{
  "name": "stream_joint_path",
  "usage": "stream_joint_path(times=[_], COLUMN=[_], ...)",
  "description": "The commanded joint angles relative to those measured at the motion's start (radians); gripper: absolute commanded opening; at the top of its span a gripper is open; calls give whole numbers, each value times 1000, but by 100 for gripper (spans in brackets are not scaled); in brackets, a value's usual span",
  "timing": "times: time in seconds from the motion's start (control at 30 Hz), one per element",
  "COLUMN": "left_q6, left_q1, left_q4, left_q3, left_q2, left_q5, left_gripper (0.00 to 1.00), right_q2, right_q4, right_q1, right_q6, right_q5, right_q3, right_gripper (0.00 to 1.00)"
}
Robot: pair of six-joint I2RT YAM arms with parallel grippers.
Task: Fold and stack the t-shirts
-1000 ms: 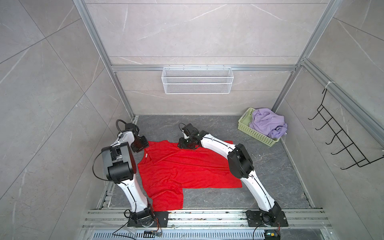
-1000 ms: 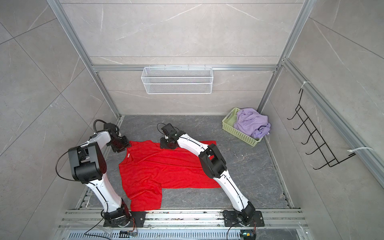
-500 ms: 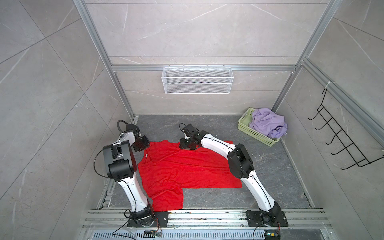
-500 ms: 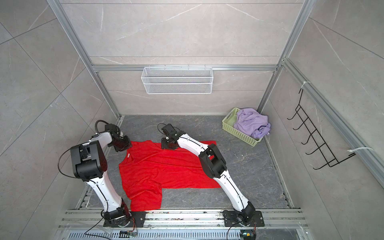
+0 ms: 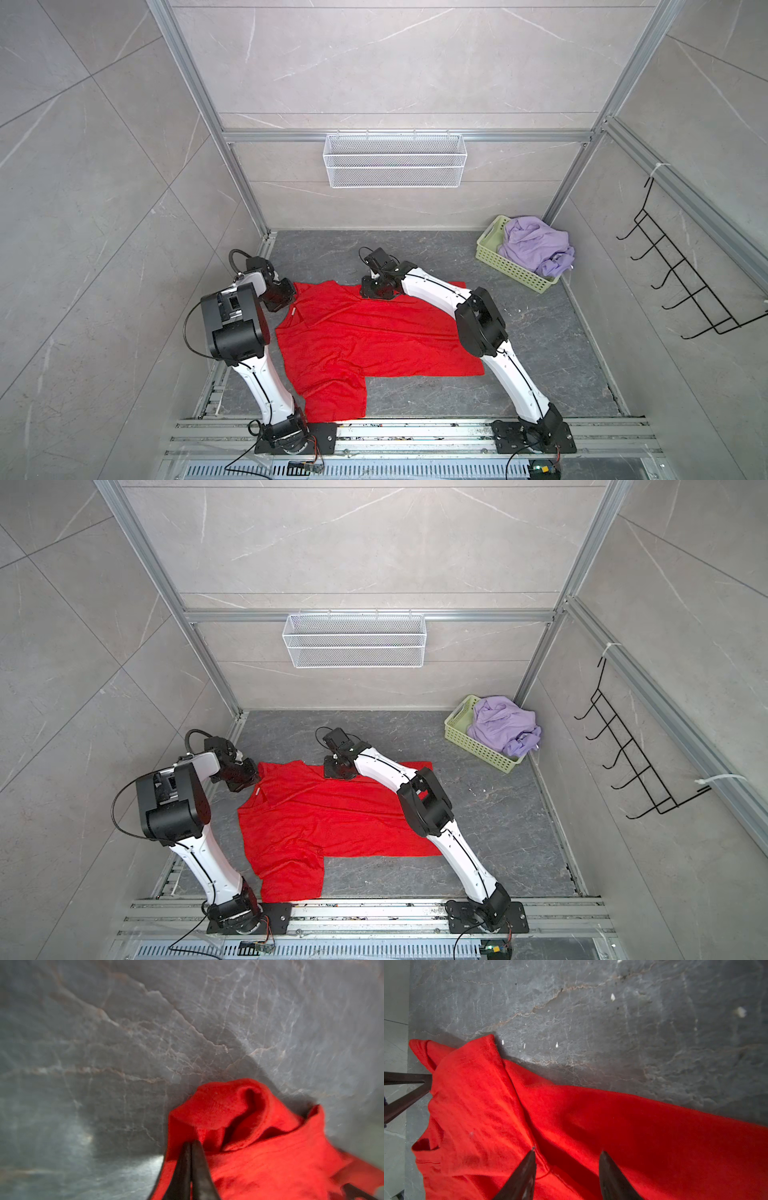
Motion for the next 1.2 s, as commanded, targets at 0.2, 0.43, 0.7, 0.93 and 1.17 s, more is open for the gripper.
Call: stream_joint_path(times=[0.2, 0.43, 0.7, 0.93, 1.17], left_q6=[-6, 8, 119, 162, 83], left_q1=[2, 2, 3, 2, 3], left_q4=[-51, -174, -391, -551, -368], left_q3=[6, -12, -27, -98, -82], left_q2=[-183, -353, -558, -769, -741], left_q5=[41, 102, 199, 143, 103], left_gripper=[0, 0, 0, 34, 59], right_q2=[-6, -17, -94, -193, -219], right_q4=[-27, -39, -72, -84, -89], right_q1=[7, 6, -12, -34, -41], right_q6=[23, 26, 18, 0, 1], right_q5=[36, 62, 115, 131, 146], right_q3=[-3, -1, -52, -171, -201], right_gripper=[51, 51, 52, 52, 52])
